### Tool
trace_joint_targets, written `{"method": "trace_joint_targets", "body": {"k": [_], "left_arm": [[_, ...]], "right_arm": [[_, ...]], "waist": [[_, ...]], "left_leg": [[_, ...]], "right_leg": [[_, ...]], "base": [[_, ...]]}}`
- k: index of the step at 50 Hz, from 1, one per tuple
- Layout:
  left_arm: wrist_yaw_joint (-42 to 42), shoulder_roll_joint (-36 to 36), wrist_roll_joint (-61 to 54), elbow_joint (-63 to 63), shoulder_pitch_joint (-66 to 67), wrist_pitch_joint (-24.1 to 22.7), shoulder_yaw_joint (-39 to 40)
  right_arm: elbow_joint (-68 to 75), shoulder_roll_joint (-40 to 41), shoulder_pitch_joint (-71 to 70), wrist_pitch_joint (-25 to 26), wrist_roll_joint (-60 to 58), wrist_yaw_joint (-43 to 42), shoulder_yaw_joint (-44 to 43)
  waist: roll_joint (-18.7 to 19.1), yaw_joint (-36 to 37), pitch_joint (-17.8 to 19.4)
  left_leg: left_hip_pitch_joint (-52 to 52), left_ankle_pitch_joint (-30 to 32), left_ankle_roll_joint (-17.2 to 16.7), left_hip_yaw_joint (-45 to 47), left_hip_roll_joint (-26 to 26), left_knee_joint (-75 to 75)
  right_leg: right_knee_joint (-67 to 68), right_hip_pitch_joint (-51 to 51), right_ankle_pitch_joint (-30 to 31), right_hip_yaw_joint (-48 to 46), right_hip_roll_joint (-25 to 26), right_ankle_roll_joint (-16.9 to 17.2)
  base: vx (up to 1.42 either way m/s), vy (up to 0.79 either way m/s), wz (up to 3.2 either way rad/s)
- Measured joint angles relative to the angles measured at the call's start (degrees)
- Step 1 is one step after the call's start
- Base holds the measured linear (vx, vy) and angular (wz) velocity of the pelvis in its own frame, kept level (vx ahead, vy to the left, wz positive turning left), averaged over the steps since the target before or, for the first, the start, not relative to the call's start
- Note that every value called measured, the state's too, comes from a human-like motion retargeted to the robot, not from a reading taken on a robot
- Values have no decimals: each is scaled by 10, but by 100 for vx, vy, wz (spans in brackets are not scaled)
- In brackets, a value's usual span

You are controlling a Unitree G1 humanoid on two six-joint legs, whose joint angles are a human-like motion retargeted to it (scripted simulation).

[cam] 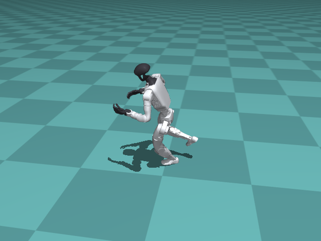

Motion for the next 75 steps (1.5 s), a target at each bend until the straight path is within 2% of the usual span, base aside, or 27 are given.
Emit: {"method": "trace_joint_targets", "body": {"k": [4,8,12,15,17,20,23,25,27,30,33,35,38,41,43,47,50,53,57,60,61,63,65,68,70,72,75], "left_arm": [[-44,-28,71,-50,-296,-28,-45],[18,15,169,-84,-514,-51,-73],[40,115,253,-81,-601,-53,-104],[69,167,323,-60,-590,-55,-90],[85,171,341,-41,-518,-57,-35],[52,161,339,-42,-325,-53,90],[-2,143,272,-33,-87,-47,155],[-41,143,199,-20,84,-46,171],[-57,167,150,-16,234,-47,172],[-57,195,70,-62,451,-51,215],[-77,159,-9,-119,617,-45,274],[-103,129,-30,-144,690,-38,298],[-128,91,-34,-162,707,-23,296],[-120,52,2,-150,633,-11,249],[-91,32,36,-118,538,-12,190],[16,52,75,-55,207,-25,48],[38,60,80,-65,-101,-41,-23],[83,55,98,-84,-350,-70,-47],[143,83,46,-95,-514,-124,-70],[151,106,45,-98,-557,-153,-97],[142,106,45,-104,-556,-151,-101],[105,95,32,-123,-522,-141,-97],[45,83,10,-146,-432,-120,-75],[-7,92,66,-125,-205,-61,-16],[-5,87,166,-68,1,-24,72],[8,32,227,-14,238,-6,226],[-1,-51,161,13,510,1,409]], "right_arm": [[88,-41,102,-36,-27,2,-25],[77,-78,288,-52,45,48,-149],[63,-105,441,-31,62,167,-240],[76,-107,486,-9,84,226,-252],[107,-98,465,-1,72,217,-230],[154,-77,388,-3,56,169,-190],[170,-82,267,-10,69,117,-169],[176,-105,161,-8,55,89,-154],[150,-125,66,-11,72,57,-147],[46,-142,-32,-27,136,-2,-150],[-82,-166,-99,-39,140,-44,-173],[-156,-178,-151,-43,116,-72,-177],[-258,-162,-217,-55,88,-123,-154],[-334,-108,-201,-71,93,-130,-129],[-335,-66,-143,-65,115,-91,-113],[-134,1,20,-7,98,-39,-45],[12,-4,163,-5,48,28,-45],[-27,-96,322,-50,145,63,-98],[-70,-213,501,-49,236,115,-206],[-58,-220,624,-24,285,163,-288],[-52,-204,648,-16,297,172,-300],[-39,-163,667,-2,313,178,-306],[-12,-124,629,1,309,154,-279],[31,-94,486,-10,283,55,-205],[24,-83,341,-16,277,4,-160],[-22,-47,173,-15,285,-4,-142],[-120,57,-12,-15,305,-19,-166]], "waist": [[69,-80,34],[147,-180,46],[176,-271,10],[158,-288,-32],[131,-269,-42],[89,-212,-23],[86,-144,-3],[75,-89,-13],[39,-18,-37],[-32,102,-80],[-93,196,-96],[-123,234,-89],[-137,263,-51],[-104,245,-4],[-90,195,15],[-96,70,14],[-69,-12,-5],[-4,-111,-30],[85,-271,-53],[105,-334,-63],[94,-335,-62],[68,-317,-47],[52,-276,-23],[67,-192,8],[64,-126,13],[26,-51,-9],[-73,113,-54]], "left_leg": [[45,53,-40,-162,-37,-48],[117,212,-95,-327,-46,-161],[169,399,-195,-444,-53,-250],[215,454,-241,-461,-70,-290],[253,439,-224,-425,-75,-277],[236,335,-135,-296,-59,-63],[79,181,-32,-240,1,306],[-36,121,0,-224,14,478],[-134,101,4,-182,15,553],[-253,120,-3,-97,31,531],[-308,151,-7,-36,44,380],[-310,175,-18,-8,41,236],[-262,204,-60,-4,32,-17],[-184,229,-89,-31,45,-134],[-156,179,-74,-64,39,-77],[-127,42,-25,-131,-1,57],[-54,23,-33,-168,-1,16],[40,97,-74,-201,29,-109],[132,348,-131,-271,80,-259],[197,513,-172,-302,87,-324],[220,514,-168,-307,78,-310],[253,469,-143,-313,55,-227],[234,383,-110,-312,33,-41],[133,299,-82,-298,44,293],[59,258,-68,-275,52,472],[-25,245,-55,-235,47,576],[-147,243,-30,-167,16,585]], "right_leg": [[-52,-52,-24,2,39,-15],[-276,-50,-7,-50,70,-21],[-600,-10,67,-82,88,26],[-796,24,88,-124,62,70],[-850,55,111,-144,44,89],[-795,99,76,-138,6,72],[-643,91,-37,-168,-28,43],[-584,82,-85,-181,-46,43],[-591,89,-93,-174,-61,57],[-663,108,-18,-135,-79,63],[-775,161,161,-109,-103,55],[-844,209,283,-101,-119,70],[-870,279,338,-64,-116,97],[-751,329,284,0,-72,83],[-583,320,232,17,-51,73],[-206,186,130,10,-59,32],[-74,55,73,10,-30,11],[-117,-66,61,-25,17,12],[-411,-128,103,-121,47,28],[-724,-96,152,-152,47,57],[-788,-82,138,-145,37,73],[-871,-45,119,-138,15,101],[-876,-3,134,-154,-3,100],[-718,8,69,-139,10,40],[-602,-1,-18,-102,27,14],[-574,14,-64,-53,41,2],[-642,78,-32,42,38,4]], "base": [[37,23,402],[56,26,434],[75,11,414],[83,-9,318],[83,-20,213],[78,-23,138],[68,-19,117],[73,-16,63],[86,-9,-13],[102,12,-80],[115,38,-50],[121,46,9],[124,43,22],[132,43,72],[138,43,176],[135,27,194],[139,6,130],[147,-5,108],[154,-30,155],[161,-56,138],[163,-65,99],[160,-66,34],[151,-61,-50],[145,-53,-121],[150,-49,-183],[158,-40,-234],[168,-18,-285]]}}
